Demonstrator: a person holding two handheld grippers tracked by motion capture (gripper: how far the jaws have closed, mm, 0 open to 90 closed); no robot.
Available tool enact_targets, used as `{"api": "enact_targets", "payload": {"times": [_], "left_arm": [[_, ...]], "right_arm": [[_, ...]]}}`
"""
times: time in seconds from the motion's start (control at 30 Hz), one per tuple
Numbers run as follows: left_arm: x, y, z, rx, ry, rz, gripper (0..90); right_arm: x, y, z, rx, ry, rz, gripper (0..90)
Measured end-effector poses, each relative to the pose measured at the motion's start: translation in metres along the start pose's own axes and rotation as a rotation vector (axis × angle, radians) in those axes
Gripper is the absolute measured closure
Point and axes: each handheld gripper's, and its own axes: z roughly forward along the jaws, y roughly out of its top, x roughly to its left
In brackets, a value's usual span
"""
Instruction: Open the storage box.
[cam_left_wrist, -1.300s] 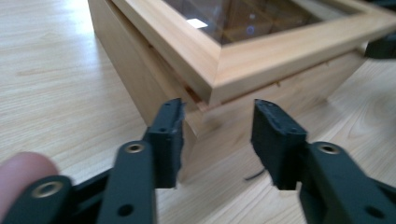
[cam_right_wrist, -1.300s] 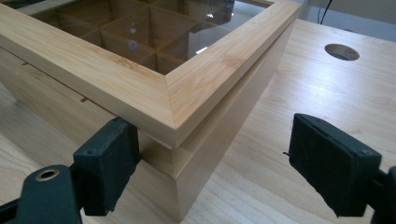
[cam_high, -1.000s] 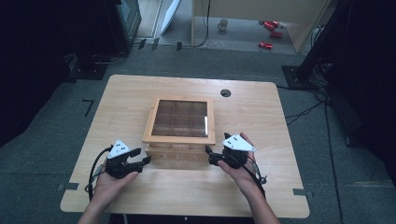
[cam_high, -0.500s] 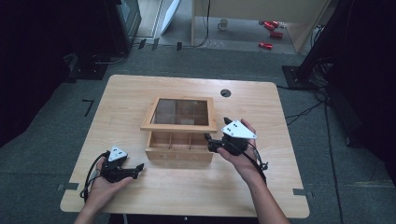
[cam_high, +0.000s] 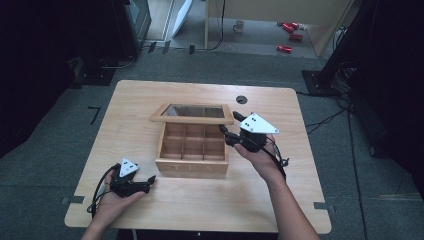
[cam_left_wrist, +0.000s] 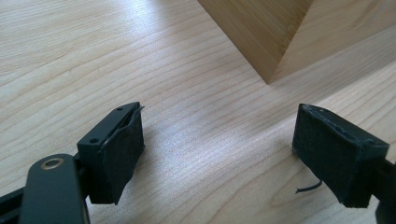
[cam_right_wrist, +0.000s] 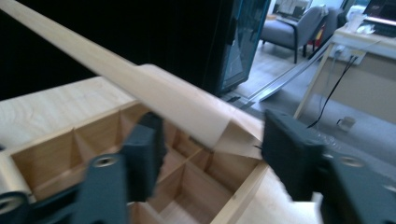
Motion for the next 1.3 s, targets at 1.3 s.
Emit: {"api": "enact_targets", "payload": {"times": [1.3], "left_arm": [[0.003, 0.000, 0.000, -0.007, -0.021, -0.022, 17.3]], "right_arm": [[-0.094, 0.077, 0.086, -0.037, -0.027, 0.115, 67.3]]}}
